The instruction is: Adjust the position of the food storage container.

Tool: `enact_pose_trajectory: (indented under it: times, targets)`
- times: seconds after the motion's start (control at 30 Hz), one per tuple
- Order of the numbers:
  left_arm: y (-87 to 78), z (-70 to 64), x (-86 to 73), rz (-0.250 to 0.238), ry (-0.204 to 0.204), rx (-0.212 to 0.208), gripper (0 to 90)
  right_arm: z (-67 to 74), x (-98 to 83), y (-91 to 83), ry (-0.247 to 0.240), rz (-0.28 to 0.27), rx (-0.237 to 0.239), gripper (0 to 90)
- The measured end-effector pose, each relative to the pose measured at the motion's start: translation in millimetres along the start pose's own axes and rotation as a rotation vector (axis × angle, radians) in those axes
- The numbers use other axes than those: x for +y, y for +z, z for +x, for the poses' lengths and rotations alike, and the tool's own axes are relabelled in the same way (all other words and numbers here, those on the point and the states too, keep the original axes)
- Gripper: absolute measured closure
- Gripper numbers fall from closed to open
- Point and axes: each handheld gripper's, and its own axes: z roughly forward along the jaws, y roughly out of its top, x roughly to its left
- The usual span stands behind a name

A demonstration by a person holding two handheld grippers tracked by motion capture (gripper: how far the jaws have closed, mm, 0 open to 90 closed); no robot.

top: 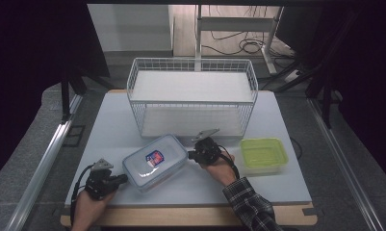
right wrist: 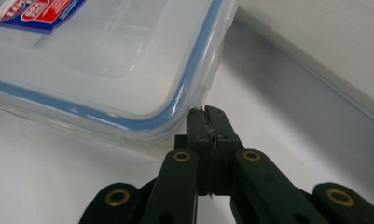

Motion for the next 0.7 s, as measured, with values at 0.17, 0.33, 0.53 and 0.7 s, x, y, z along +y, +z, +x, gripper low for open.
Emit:
enact_pose_trajectory:
  times: [0.17,0.33,0.53,0.7]
  targets:
    - [6.3,12.6,12.5,-0.031,-0.047,-0.008,89.7,-7.4,1.8,1.3,0.007,-0.009,-0.015,87.6]
    - [18.4,12.5,26.6,-0.031,-0.030,0.010,89.8,-8.4,-1.8,-0.5,0.005,0.003,-0.033,89.1]
    - [31.7,8.5,40.6,-0.040,-0.018,-0.033,89.8,-1.0,-19.0,-21.1,0.030,0.025,-0.068,89.3]
    - [42.3,-4.3,49.4,-0.031,0.012,-0.058,89.8,2.3,-35.5,-40.3,0.049,0.039,-0.094,89.3]
